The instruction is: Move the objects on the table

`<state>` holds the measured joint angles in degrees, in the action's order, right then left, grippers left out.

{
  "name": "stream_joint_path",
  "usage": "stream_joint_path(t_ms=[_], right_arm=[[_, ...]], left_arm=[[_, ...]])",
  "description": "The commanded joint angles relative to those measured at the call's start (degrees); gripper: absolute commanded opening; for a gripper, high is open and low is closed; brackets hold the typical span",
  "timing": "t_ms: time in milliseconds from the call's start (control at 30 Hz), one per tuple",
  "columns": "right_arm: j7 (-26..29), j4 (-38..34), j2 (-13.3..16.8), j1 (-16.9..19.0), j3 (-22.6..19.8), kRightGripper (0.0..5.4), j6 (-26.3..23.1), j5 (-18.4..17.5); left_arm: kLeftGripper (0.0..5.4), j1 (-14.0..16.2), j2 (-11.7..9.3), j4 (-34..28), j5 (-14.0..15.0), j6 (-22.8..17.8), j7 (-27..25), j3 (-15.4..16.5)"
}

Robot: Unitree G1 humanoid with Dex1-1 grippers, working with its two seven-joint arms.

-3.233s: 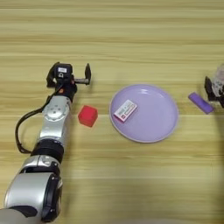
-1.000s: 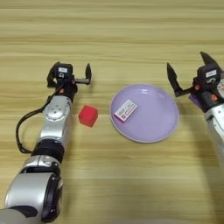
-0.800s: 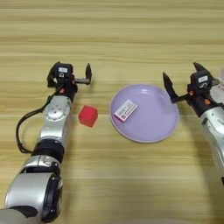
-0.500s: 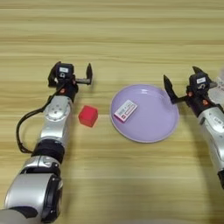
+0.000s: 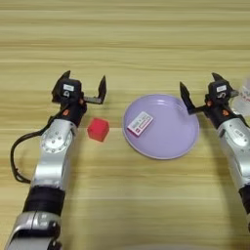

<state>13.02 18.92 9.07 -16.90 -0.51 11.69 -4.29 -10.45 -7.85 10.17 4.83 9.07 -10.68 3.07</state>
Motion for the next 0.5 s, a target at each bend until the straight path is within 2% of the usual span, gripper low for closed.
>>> stream_joint_path(t_ms=[33,200,300,500], right_arm=[[-0.11,1.17,-0.13,-1.32,-0.34,5.37,0.29,0.35],[-0.37,1.73,-0.27,-1.74,-0.54,5.37,0.41,0.39],[-0.43,1.82,-0.44,-1.81,-0.45,5.37,0.43,0.50],[-0.54,2.36,-0.60,-2.21,-0.65,5.37,0.36,0.63]], left_arm=[[5.40,6.05,-1.80,-7.80,0.41,-5.07,-1.42,-0.26],[5.40,10.72,-2.28,-13.75,1.05,-8.85,-2.36,-0.24],[5.40,13.21,-2.26,-14.77,0.00,-10.35,-2.17,-0.78],[5.40,15.09,-1.24,-14.36,1.74,-11.00,-3.97,-1.75]])
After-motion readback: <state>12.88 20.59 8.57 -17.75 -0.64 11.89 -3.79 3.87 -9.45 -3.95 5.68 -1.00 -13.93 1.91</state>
